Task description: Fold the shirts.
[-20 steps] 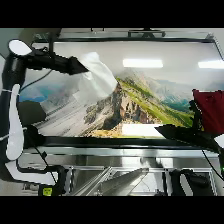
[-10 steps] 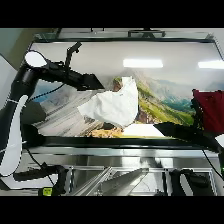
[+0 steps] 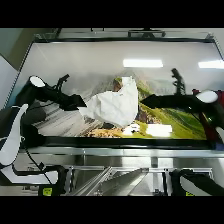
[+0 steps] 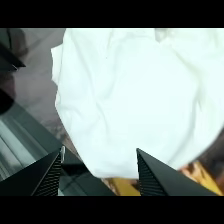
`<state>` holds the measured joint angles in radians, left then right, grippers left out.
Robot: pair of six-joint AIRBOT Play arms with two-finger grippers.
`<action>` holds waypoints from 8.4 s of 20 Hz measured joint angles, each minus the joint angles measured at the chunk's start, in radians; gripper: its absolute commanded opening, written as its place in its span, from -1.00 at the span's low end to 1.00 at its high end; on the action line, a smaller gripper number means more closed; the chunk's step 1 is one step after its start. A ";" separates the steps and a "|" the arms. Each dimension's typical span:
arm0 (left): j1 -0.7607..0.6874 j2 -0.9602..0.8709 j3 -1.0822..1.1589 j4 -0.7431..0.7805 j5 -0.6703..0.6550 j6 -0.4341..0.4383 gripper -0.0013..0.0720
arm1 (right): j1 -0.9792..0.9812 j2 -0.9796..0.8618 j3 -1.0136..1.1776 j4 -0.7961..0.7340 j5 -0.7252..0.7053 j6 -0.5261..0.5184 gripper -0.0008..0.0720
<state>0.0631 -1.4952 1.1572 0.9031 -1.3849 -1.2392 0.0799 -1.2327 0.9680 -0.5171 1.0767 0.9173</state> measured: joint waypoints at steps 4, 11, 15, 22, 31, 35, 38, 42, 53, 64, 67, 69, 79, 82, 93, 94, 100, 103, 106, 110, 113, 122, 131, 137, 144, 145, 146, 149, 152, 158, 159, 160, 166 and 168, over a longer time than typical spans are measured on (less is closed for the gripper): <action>0.020 -0.095 -0.068 -0.046 0.018 0.068 0.93 | 0.224 -0.326 0.322 -0.147 -0.048 -0.055 0.48; -0.005 -0.208 -0.041 -0.069 0.031 0.100 0.08 | 0.437 -0.636 0.637 -0.375 -0.150 -0.076 0.41; -0.014 -0.230 -0.001 -0.063 0.086 0.105 -0.97 | 0.460 -0.681 0.670 -0.441 -0.188 -0.078 -0.92; -0.014 -0.187 0.154 -0.127 0.075 0.107 -0.93 | 0.426 -0.562 0.681 -0.471 -0.187 -0.047 -0.92; 0.013 0.292 0.624 -0.373 0.054 0.098 -0.92 | 0.219 0.156 0.684 -0.474 -0.160 0.025 -0.92; 0.015 0.485 0.830 -0.334 0.143 0.069 -0.91 | 0.203 0.394 0.684 -0.502 -0.192 0.024 -0.92; 0.015 0.542 0.861 -0.303 0.194 0.053 -0.91 | 0.200 0.443 0.683 -0.517 -0.192 0.013 -0.91; 0.016 0.470 0.761 -0.271 0.188 0.046 -0.91 | 0.198 0.328 0.680 -0.555 -0.147 0.006 -0.91; 0.016 -0.193 0.593 -0.269 0.243 0.157 -0.91 | 0.182 -0.442 0.677 -0.598 -0.289 0.127 -0.91; 0.064 -0.431 0.812 -0.252 -0.114 0.017 0.93 | 0.032 -0.584 0.739 -0.571 -0.184 0.265 0.80; 0.056 -0.344 0.632 -0.246 -0.210 -0.011 0.93 | -0.066 -0.600 0.752 -0.570 -0.021 0.264 0.78; 0.037 -0.257 0.444 -0.240 -0.237 -0.007 0.93 | -0.117 -0.622 0.755 -0.532 0.074 0.238 0.78; -0.024 0.226 -0.469 -0.106 -0.100 -0.025 0.93 | -0.127 -0.760 0.758 -0.314 0.322 0.061 0.78; -0.026 0.327 -0.621 -0.100 0.000 -0.045 0.93 | -0.103 -0.797 0.758 -0.305 0.325 0.054 0.59; -0.027 0.212 -0.650 -0.133 0.277 -0.024 -0.97 | -0.078 -0.833 0.759 -0.295 0.311 0.050 -0.92; -0.028 0.189 -0.622 -0.142 0.264 -0.014 -0.97 | -0.079 -0.832 0.759 -0.294 0.311 0.051 -0.92; -0.002 0.120 -0.323 -0.137 0.217 0.019 -0.97 | -0.150 -0.769 0.753 -0.292 0.337 0.111 -0.92; 0.039 0.038 -0.060 -0.114 0.205 0.021 -0.97 | -0.180 -0.686 0.682 -0.290 0.372 0.156 -0.92; 0.056 -0.106 0.252 -0.061 0.149 0.019 -0.97 | -0.139 -0.534 0.469 -0.273 0.361 0.177 -0.92; 0.047 -0.330 0.631 0.008 0.111 0.011 -0.96 | 0.020 -0.322 0.113 -0.231 0.131 0.269 -0.91; 0.037 -0.459 0.803 0.023 0.107 -0.012 -0.94 | 0.170 -0.236 -0.074 -0.158 -0.162 0.352 -0.91; 0.132 -0.432 0.868 -0.006 -0.046 -0.053 -0.17 | 0.152 -0.120 -0.130 -0.071 -0.306 0.332 0.64; 0.242 -0.040 0.232 0.187 -0.260 -0.111 -0.17 | -0.177 -0.206 0.010 -0.142 -0.136 -0.101 0.79; 0.246 0.195 -0.341 0.270 -0.145 -0.115 -0.16 | -0.174 -0.342 0.035 -0.151 -0.093 -0.194 0.78; 0.246 0.285 -0.613 0.264 0.018 -0.115 -0.16 | -0.123 -0.433 0.109 -0.144 -0.060 -0.208 0.77; 0.246 0.288 -0.631 0.249 0.050 -0.115 -0.16 | -0.116 -0.448 0.124 -0.136 -0.059 -0.206 0.72; 0.246 0.290 -0.643 0.224 0.067 -0.112 -0.16 | -0.111 -0.464 0.139 -0.132 -0.060 -0.202 0.44; 0.246 0.280 -0.647 0.180 0.116 -0.103 -0.16 | -0.102 -0.504 0.169 -0.098 -0.056 -0.188 0.34; 0.247 0.219 -0.616 0.168 0.101 -0.095 -0.17 | -0.099 -0.523 0.182 -0.064 -0.042 -0.185 0.30; 0.205 0.110 -0.495 0.169 0.093 -0.062 -0.91 | -0.097 -0.534 0.188 -0.047 -0.023 -0.178 -0.91; 0.189 0.105 -0.466 0.167 0.116 -0.058 -0.91 | -0.098 -0.533 0.188 -0.045 -0.020 -0.178 -0.92; 0.173 0.100 -0.436 0.169 0.134 -0.056 -0.91 | -0.099 -0.530 0.188 -0.042 -0.007 -0.178 -0.92; 0.123 0.179 -0.145 0.004 0.040 -0.003 -0.91 | -0.195 -0.367 0.222 0.042 0.239 -0.158 -0.91; 0.144 0.256 -0.012 -0.152 0.001 0.027 -0.91 | -0.266 -0.254 0.252 0.161 0.350 -0.140 -0.91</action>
<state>0.2070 -1.2388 1.1450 0.7509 -1.3838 -1.2121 -0.1860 -1.4868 1.2201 -0.3561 1.4265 0.7769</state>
